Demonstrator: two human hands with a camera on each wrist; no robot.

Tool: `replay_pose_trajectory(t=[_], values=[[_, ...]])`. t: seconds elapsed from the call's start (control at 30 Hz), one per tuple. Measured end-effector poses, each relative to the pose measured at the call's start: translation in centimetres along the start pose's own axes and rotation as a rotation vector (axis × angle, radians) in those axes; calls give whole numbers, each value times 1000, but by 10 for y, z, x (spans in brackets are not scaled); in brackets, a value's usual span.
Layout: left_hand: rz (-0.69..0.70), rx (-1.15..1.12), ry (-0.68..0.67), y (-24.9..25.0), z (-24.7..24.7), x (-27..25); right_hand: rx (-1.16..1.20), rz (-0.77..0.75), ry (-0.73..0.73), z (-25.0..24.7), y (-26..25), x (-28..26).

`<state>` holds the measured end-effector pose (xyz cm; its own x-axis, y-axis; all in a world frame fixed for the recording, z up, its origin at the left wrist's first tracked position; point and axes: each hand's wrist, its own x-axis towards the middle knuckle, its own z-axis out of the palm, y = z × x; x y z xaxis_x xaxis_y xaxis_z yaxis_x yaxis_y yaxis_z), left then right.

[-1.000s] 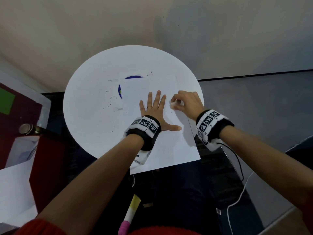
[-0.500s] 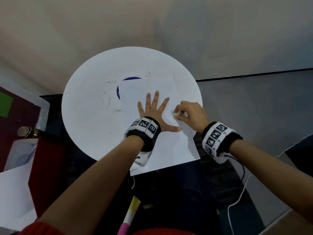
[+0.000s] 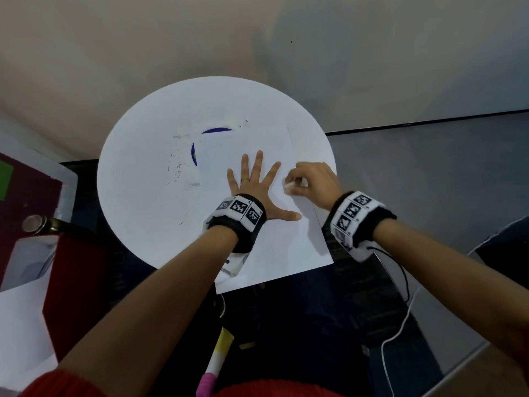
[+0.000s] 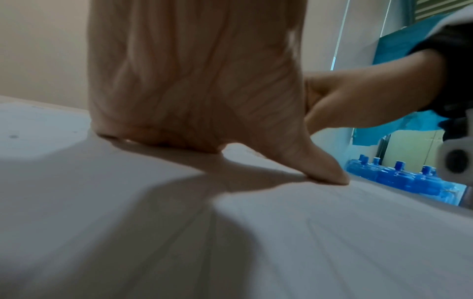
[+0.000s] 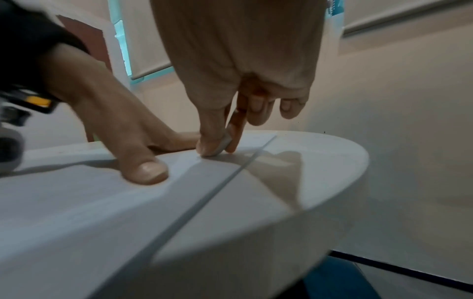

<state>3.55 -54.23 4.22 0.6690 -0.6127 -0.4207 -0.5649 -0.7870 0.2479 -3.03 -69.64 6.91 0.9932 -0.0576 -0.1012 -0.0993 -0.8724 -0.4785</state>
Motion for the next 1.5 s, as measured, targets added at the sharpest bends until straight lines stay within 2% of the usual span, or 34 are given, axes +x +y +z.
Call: replay_pose_trajectory(t=[0.1,0.23,0.37,0.57,0.7,0.83,1.03,1.2,1.37,1.5], values=[[0,-3,-3,-2,0,1,-4,-28,12,5,1,-7],[0,7,3,-1,0,0,-60,-49,-70,2,6,-28],[18,24,1,-1,1,-2,38,28,59,-1,8,-6],[103,61,-36,15,-5,-3,26,30,53,-1,7,-5],[75,18,-46,22,-3,0,42,31,67,2,6,-13],[73,28,-34,20,0,1,56,12,-37,0,13,-33],[72,35,-47,19,1,1,85,77,80,-2,9,-3],[82,47,-37,17,3,3,1,27,-13,0,15,-37],[73,47,-44,18,3,2,24,85,79,-7,14,-2],[64,58,-46,17,2,2,-12,72,72,1,16,-21]])
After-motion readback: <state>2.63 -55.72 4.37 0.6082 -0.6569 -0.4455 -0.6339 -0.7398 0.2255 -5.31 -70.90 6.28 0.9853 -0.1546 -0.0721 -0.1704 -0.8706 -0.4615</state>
